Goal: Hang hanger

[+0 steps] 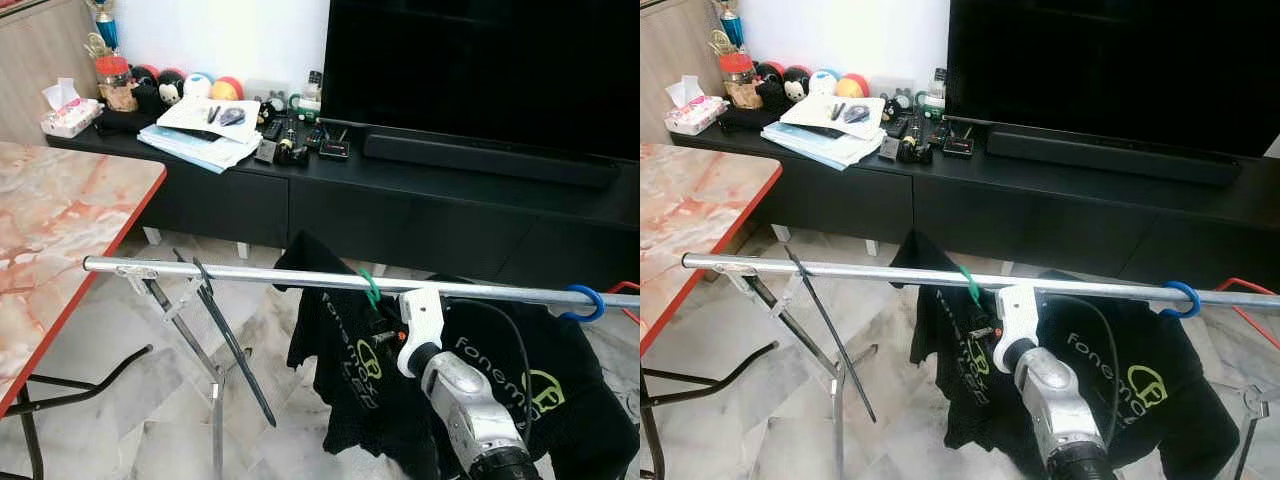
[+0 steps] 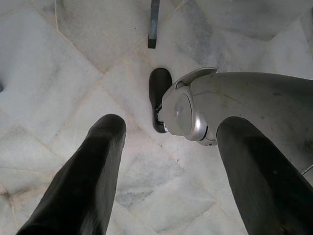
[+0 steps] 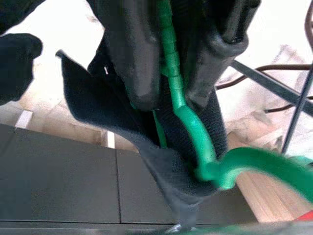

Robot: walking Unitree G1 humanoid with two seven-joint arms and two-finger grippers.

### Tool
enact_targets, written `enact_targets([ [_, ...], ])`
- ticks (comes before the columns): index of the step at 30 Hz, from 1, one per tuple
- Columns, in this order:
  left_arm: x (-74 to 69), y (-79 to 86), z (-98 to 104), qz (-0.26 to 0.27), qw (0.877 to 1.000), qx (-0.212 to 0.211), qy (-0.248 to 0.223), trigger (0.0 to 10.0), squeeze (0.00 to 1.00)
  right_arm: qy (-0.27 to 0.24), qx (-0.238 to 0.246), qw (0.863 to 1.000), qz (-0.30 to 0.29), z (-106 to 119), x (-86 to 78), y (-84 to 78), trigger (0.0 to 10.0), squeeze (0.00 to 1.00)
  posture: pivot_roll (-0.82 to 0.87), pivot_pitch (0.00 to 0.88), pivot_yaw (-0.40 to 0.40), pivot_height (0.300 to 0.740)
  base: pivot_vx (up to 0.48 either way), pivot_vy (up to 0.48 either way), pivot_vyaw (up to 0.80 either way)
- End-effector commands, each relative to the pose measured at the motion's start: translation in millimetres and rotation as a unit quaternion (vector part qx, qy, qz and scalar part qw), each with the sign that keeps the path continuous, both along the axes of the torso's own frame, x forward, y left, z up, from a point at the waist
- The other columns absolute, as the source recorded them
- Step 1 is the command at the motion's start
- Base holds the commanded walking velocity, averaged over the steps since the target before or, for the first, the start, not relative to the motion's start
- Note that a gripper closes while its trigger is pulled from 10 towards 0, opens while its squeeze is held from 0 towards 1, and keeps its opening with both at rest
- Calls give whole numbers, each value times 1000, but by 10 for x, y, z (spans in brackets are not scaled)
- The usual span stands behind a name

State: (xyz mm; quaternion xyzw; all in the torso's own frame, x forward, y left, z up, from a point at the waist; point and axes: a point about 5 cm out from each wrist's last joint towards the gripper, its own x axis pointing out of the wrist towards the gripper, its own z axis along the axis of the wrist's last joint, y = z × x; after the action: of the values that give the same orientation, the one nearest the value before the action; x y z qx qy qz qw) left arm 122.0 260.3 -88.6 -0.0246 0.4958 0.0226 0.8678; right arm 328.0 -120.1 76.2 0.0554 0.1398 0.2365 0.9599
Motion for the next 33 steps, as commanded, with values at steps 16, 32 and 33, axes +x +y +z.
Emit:
enact_targets([
  [16,-101,-5,-36,6,1000,-4,18,10000,0,41,-4,999,-2,-151,-51,-36,0,0,119,134,-57,740,0,0,0],
  [32,-118,-8,-41,6,1000,-4,19,10000,0,-77,-32,991,-102,71,-104,-189,0,0,115,123,-60,740,0,0,0],
  [33,-119,-7,-41,6,1000,-3,19,10000,0,-84,-29,989,-115,84,-127,-206,0,0,115,123,-60,740,0,0,0],
])
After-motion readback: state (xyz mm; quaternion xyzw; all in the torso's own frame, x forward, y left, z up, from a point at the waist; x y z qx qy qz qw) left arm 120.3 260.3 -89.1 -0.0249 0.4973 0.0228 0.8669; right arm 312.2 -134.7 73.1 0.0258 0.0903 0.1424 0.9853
